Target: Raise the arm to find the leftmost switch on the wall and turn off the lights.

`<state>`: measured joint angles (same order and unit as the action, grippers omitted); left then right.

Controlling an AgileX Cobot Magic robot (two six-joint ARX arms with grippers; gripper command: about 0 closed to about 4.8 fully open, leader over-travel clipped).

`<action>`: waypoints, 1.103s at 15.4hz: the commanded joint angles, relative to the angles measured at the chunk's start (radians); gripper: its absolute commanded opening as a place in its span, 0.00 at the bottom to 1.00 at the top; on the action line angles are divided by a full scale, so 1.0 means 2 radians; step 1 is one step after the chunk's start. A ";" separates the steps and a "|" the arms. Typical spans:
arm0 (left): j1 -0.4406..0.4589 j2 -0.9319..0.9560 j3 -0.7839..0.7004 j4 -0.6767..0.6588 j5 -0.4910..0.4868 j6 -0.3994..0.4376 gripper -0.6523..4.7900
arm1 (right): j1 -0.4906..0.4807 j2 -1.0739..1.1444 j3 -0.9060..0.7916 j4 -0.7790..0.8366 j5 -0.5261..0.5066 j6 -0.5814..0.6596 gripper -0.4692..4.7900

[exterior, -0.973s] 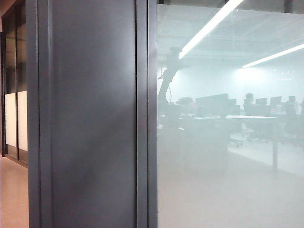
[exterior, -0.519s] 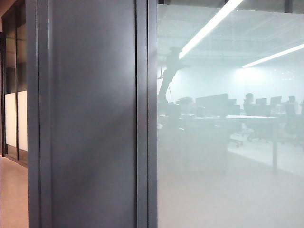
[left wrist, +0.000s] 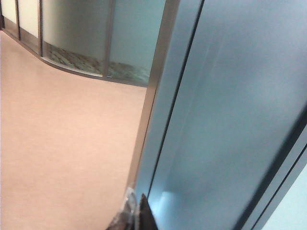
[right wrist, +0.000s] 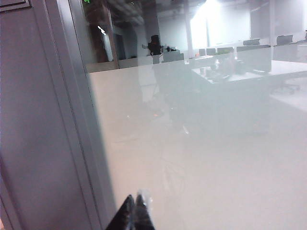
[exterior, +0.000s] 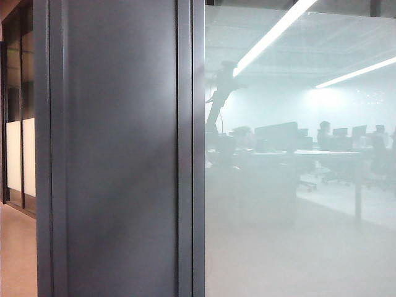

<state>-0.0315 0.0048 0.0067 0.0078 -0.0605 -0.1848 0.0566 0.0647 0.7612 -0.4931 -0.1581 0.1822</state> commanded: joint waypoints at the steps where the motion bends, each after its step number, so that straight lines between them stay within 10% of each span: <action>1: 0.002 0.000 0.001 -0.004 0.000 0.042 0.11 | 0.001 0.000 0.001 0.005 0.000 0.000 0.09; 17: 0.002 0.000 0.001 0.001 -0.002 0.053 0.11 | 0.001 0.000 0.001 0.005 0.000 0.000 0.09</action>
<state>-0.0315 0.0048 0.0067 -0.0105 -0.0639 -0.0822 0.0566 0.0647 0.7612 -0.4931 -0.1581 0.1822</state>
